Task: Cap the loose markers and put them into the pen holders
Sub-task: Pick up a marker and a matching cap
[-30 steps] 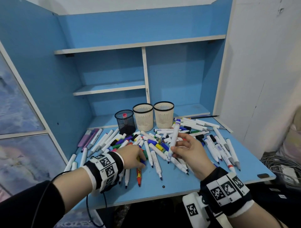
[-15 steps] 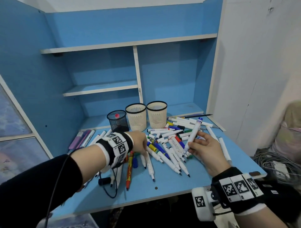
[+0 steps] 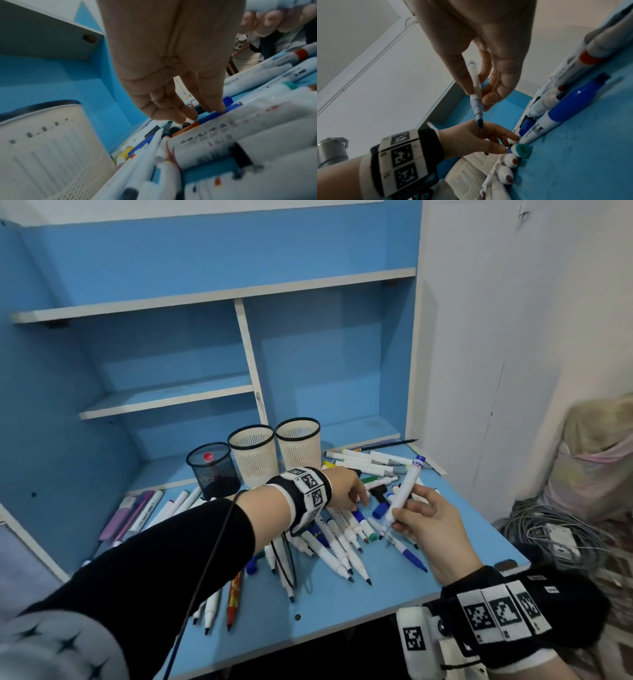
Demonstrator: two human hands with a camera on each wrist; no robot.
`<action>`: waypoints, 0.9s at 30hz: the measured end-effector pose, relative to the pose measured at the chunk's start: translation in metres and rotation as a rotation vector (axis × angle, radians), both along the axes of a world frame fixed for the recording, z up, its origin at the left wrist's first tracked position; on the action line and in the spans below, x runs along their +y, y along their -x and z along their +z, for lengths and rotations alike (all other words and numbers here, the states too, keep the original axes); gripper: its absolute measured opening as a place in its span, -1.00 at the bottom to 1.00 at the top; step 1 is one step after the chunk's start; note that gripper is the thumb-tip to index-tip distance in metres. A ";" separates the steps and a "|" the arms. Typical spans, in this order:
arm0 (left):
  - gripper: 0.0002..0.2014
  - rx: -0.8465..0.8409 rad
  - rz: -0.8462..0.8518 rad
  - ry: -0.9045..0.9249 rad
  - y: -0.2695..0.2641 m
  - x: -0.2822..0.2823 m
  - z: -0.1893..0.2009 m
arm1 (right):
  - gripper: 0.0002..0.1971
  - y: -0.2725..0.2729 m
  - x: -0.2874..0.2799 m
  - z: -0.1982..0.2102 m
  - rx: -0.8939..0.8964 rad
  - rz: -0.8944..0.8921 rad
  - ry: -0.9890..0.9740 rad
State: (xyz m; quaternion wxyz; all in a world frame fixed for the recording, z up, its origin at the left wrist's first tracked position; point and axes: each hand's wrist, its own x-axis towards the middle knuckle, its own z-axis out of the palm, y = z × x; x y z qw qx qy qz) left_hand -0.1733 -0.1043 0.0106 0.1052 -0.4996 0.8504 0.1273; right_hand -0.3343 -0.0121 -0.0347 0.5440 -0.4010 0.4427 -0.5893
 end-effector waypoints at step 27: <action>-0.82 0.453 0.136 0.162 -0.053 0.074 0.033 | -0.11 -0.034 0.016 -0.002 -0.242 0.134 0.046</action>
